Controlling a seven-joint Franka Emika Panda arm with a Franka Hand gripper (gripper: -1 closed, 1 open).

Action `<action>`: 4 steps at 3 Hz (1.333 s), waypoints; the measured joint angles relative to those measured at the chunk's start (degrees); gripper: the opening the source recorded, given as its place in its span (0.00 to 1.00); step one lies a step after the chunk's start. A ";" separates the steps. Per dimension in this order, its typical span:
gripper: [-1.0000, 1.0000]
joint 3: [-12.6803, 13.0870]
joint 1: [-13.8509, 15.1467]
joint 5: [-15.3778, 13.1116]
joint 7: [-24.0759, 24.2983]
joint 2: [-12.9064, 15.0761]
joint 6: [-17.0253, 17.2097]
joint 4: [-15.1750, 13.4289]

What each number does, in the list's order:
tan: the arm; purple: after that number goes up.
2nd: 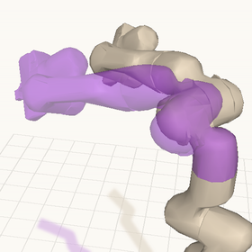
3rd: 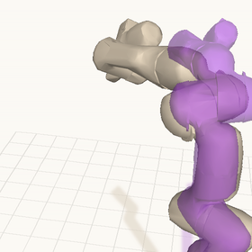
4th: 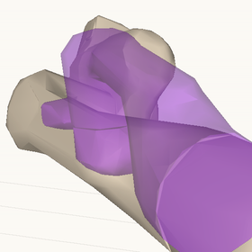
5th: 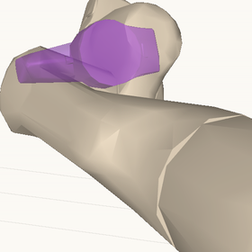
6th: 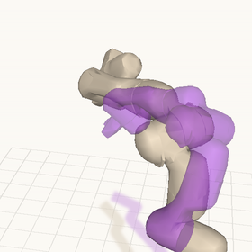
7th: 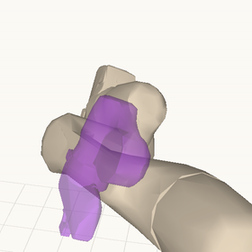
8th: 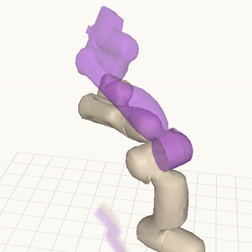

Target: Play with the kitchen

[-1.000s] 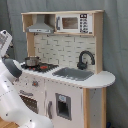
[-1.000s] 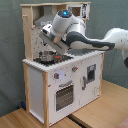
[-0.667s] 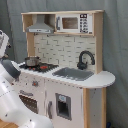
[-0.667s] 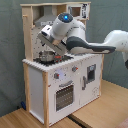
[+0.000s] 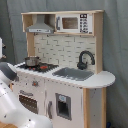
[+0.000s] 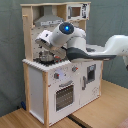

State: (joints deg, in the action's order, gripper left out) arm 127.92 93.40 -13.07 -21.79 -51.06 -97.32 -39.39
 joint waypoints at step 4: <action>1.00 0.02 -9.02 -9.34 -2.73 -5.18 15.89 -0.74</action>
State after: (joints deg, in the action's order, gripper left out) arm 127.95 84.39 -22.40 -24.52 -56.23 -81.42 -40.13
